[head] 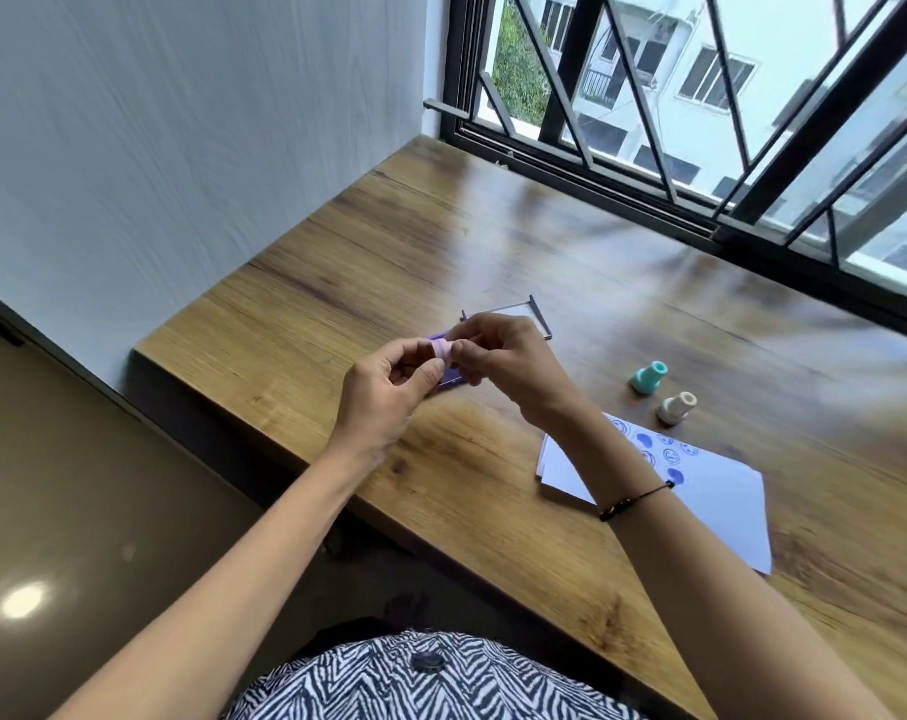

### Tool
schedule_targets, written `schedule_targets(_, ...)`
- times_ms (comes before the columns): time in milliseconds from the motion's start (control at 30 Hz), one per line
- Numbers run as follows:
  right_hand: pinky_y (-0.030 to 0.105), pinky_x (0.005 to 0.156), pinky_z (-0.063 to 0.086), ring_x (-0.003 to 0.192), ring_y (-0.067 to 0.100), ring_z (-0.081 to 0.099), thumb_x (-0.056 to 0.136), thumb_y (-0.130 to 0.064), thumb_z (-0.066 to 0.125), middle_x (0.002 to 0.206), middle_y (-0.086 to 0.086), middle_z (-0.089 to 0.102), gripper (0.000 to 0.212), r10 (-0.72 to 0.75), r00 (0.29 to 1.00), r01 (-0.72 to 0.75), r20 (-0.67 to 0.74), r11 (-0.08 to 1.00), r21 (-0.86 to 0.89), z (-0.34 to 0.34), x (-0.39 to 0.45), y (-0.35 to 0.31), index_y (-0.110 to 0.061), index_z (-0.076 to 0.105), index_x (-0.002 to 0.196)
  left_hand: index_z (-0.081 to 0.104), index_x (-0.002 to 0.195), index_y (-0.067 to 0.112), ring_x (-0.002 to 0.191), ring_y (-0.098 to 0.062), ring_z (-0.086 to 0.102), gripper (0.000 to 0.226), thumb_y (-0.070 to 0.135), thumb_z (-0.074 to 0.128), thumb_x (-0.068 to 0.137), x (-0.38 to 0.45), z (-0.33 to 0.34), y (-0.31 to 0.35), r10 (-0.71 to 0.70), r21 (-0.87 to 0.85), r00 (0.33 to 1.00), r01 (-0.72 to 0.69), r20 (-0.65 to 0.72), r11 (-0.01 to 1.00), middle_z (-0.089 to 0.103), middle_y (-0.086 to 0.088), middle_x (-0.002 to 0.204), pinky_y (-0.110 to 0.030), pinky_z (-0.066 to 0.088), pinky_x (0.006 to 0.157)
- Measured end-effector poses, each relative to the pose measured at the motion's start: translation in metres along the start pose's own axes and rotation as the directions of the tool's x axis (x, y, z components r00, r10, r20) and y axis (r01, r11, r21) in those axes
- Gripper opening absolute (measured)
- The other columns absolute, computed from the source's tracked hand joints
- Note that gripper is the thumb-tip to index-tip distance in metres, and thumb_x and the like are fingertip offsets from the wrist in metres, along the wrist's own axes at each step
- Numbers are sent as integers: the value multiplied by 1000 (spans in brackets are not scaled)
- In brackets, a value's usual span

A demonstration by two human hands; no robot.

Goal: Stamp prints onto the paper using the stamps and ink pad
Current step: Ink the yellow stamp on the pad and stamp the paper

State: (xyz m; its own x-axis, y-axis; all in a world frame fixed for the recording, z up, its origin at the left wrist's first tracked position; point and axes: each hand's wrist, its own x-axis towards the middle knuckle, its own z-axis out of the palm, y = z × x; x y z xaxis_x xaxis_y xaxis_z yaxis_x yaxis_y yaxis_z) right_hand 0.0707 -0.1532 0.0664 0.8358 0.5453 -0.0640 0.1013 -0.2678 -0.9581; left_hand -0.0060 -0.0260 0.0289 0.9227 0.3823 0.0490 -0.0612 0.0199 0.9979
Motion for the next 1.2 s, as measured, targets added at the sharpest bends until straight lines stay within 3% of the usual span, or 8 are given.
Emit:
schedule_targets(100,28,56,42,54,9,49,79,-11,67,57,1,57,3,-15,999,12,-48,998,-59,4,0,1,-13,67,80,68,89,23,70,-8,63,15,11,65,81,0,-1,-6,-9,-21,999,8,-41,1000,69,-2,82,-19,53,68)
schedule_targets(233,26,55,38,55,13,44,78,-13,69,66,22,62,3,-65,991,36,-120,973,-229,4,2,3,-11,68,80,67,85,21,59,-5,59,10,13,63,83,5,-14,-13,-57,-96,985,42,-161,994,66,5,68,-15,51,59)
schedule_targets(300,11,56,37,59,10,47,80,-7,63,72,12,62,5,-114,985,62,-128,934,-351,6,5,3,-8,68,81,67,86,22,61,-2,58,9,14,64,83,9,-22,-17,-43,-69,979,29,-201,997,66,5,72,-13,50,61)
schedule_targets(367,13,61,38,69,12,50,80,-1,56,82,7,60,14,-154,979,77,-130,882,-464,10,10,3,-6,69,83,67,87,26,68,1,58,9,19,64,81,10,-24,-21,-18,-30,973,11,-230,999,66,8,79,-15,49,68)
schedule_targets(467,31,68,41,81,24,54,80,0,52,92,14,64,17,-196,979,123,-61,797,-592,19,21,3,-4,67,86,66,82,36,76,-2,60,8,37,63,74,10,-23,-27,-20,18,962,26,-273,999,66,14,83,-24,47,78)
schedule_targets(600,29,64,32,89,29,51,81,-1,47,92,16,63,16,-253,960,248,120,567,-785,31,30,12,-2,63,86,63,83,39,83,-10,60,15,47,57,72,12,-19,-31,-37,68,961,57,-273,996,66,8,88,-36,49,84)
schedule_targets(967,34,57,43,79,25,49,70,0,54,87,11,57,10,-144,966,259,215,549,-795,35,46,15,-5,58,77,57,95,25,82,-3,61,7,27,52,90,10,-15,-29,84,288,956,1,-282,958,64,10,88,-10,47,68)
schedule_targets(1200,25,47,30,65,20,43,67,2,55,83,8,55,10,-141,958,287,251,562,-776,34,47,12,-6,55,73,58,97,21,79,5,58,11,27,52,90,9,-14,-25,91,336,951,15,-297,942,58,20,85,-4,45,64)
